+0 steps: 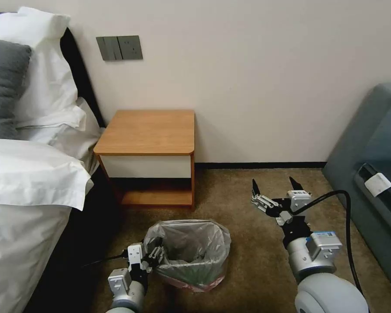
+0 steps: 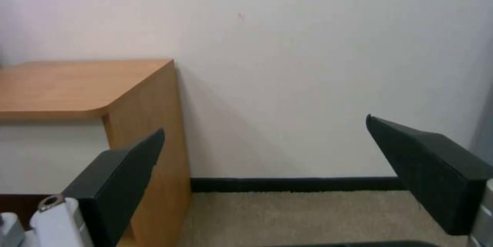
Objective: Pick up the garbage bag from the table and place it over the trash can.
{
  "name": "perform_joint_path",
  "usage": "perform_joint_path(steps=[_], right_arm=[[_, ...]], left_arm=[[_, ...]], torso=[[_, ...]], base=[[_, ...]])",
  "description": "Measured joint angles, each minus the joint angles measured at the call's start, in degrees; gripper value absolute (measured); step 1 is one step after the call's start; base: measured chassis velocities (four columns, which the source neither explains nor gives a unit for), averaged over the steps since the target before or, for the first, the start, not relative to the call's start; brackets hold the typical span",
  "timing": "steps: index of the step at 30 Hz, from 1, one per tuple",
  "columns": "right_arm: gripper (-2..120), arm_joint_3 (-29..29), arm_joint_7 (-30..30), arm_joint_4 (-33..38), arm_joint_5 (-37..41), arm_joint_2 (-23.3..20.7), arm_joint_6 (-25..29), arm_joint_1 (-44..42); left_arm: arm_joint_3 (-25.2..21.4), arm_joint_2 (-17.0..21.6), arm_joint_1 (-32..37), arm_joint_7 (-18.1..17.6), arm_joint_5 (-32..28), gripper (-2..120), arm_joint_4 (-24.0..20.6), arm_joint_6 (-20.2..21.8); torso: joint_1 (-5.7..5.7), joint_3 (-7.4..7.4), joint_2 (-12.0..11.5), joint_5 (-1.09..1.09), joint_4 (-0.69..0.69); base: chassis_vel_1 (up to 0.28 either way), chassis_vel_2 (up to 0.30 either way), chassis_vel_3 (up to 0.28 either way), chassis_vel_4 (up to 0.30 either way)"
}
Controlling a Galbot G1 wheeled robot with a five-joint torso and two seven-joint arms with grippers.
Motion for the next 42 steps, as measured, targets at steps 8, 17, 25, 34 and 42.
perform_joint_path(steps=[8, 17, 25, 34, 42], right_arm=[[100, -1.87, 0.47, 0.53, -0.35, 0.32, 0.36, -0.59], [100, -0.97, -3.11, -0.42, -5.25, 2.66, 10.59, -5.68], [100, 2.85, -4.13, -2.39, -11.31, 4.07, 20.14, -12.68], [100, 4.55, -3.46, -2.90, -11.55, 6.10, 26.47, -17.45], [100, 6.38, -5.29, -4.75, -10.80, 7.69, 28.82, -17.93]], left_arm=[[-1.89, 0.18, 1.13, 2.20, 6.08, 100, -2.24, -1.03], [-6.69, 0.58, 3.99, 8.23, 14.13, 100, -8.22, -14.27], [-8.60, 0.44, 9.84, 6.79, 15.74, 100, -14.47, -21.01], [-15.31, -1.28, 21.37, 5.88, 9.33, 100, -18.14, -25.83], [-18.41, -2.31, 22.82, 7.73, 5.47, 100, -19.26, -25.62]], torso=[[0.00, 0.00, 0.00, 0.00, 0.00], [0.00, 0.00, 0.00, -0.01, -0.02], [0.00, -0.01, 0.00, -0.01, -0.02], [0.00, 0.00, 0.00, 0.00, 0.00], [0.00, 0.00, 0.00, 0.00, 0.00]], base=[[0.000, 0.000, 0.000, 0.000], [0.000, 0.000, 0.000, 0.000], [0.000, 0.000, 0.000, 0.000], [0.000, 0.000, 0.000, 0.000], [0.000, 0.000, 0.000, 0.000]])
